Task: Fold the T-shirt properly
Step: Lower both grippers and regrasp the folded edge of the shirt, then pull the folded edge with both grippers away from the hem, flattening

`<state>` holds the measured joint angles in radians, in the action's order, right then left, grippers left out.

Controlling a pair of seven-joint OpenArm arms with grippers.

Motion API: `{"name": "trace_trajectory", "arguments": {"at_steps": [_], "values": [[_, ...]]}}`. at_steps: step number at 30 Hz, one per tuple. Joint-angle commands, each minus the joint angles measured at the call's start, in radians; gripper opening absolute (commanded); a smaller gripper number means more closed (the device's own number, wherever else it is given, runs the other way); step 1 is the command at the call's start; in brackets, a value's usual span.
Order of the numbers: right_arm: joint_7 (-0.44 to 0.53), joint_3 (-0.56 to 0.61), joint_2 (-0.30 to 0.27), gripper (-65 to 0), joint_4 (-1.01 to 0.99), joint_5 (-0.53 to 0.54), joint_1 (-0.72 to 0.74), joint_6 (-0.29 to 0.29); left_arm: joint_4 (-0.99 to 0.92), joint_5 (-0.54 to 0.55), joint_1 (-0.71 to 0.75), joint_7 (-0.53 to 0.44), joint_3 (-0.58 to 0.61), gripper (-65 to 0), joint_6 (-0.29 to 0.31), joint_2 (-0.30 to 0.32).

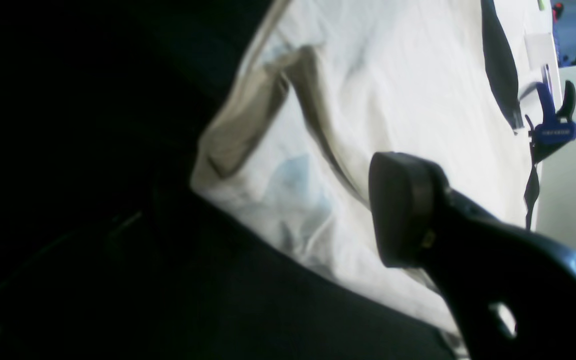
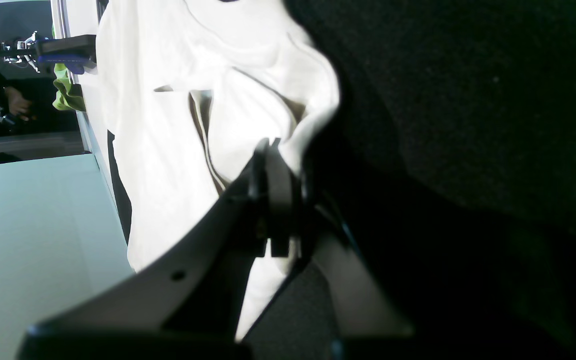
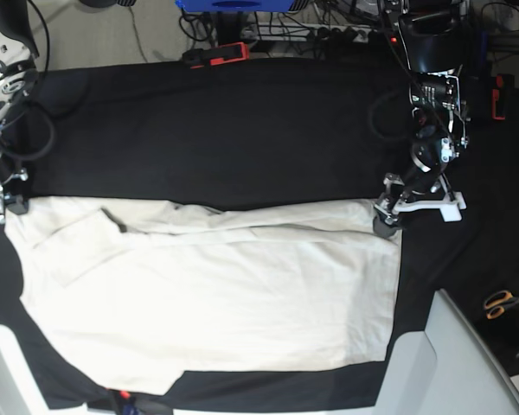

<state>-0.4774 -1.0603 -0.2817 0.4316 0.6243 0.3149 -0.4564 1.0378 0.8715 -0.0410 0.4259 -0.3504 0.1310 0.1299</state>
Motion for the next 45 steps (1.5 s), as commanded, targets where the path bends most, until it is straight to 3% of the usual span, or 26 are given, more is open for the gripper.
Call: {"name": "trace_trajectory", "arguments": {"at_steps": [1,4,11,14,21,25,32,37,45], "values": [[-0.002,0.001,-0.011,-65.0,0.005,0.009,0.007,-0.003,0.006,0.004,-0.015,0.014,0.012,-14.8,-0.008,-0.005],[-0.002,0.001,-0.011,-65.0,0.005,0.009,0.007,-0.003,0.006,0.004,-0.017,0.012,0.015,-15.8,-0.008,-0.008],[-0.002,0.001,-0.011,-65.0,0.005,0.009,0.007,-0.003,0.006,0.004,-0.018,0.012,0.009,-43.6,-0.008,-0.008],[-0.002,0.001,-0.011,-65.0,0.005,0.009,0.007,-0.003,0.005,0.004,-0.015,0.011,0.009,-47.9,-0.008,-0.006],[-0.002,0.001,-0.011,-65.0,0.005,0.009,0.007,-0.003,-0.078,0.004,-0.035,0.011,0.009,-49.2,-0.008,0.001],[-0.002,0.001,-0.012,-65.0,0.011,0.009,-0.004,-0.003,-0.086,0.004,-0.03,0.012,0.021,-65.0,-0.008,0.024],[-0.002,0.002,-0.017,-65.0,0.013,0.007,-0.006,-0.003,-0.08,0.004,-0.029,0.02,0.023,-65.0,-0.006,0.076],[-0.005,0.002,-0.017,-65.0,0.043,0.007,-0.012,-0.003,-0.08,0.004,-0.015,0.015,0.158,-65.0,-0.006,0.132],[-0.117,0.002,-0.012,-65.0,0.209,0.007,-0.066,-0.003,-0.041,0.004,0.039,0.012,0.181,-65.0,-0.006,0.136]]}}
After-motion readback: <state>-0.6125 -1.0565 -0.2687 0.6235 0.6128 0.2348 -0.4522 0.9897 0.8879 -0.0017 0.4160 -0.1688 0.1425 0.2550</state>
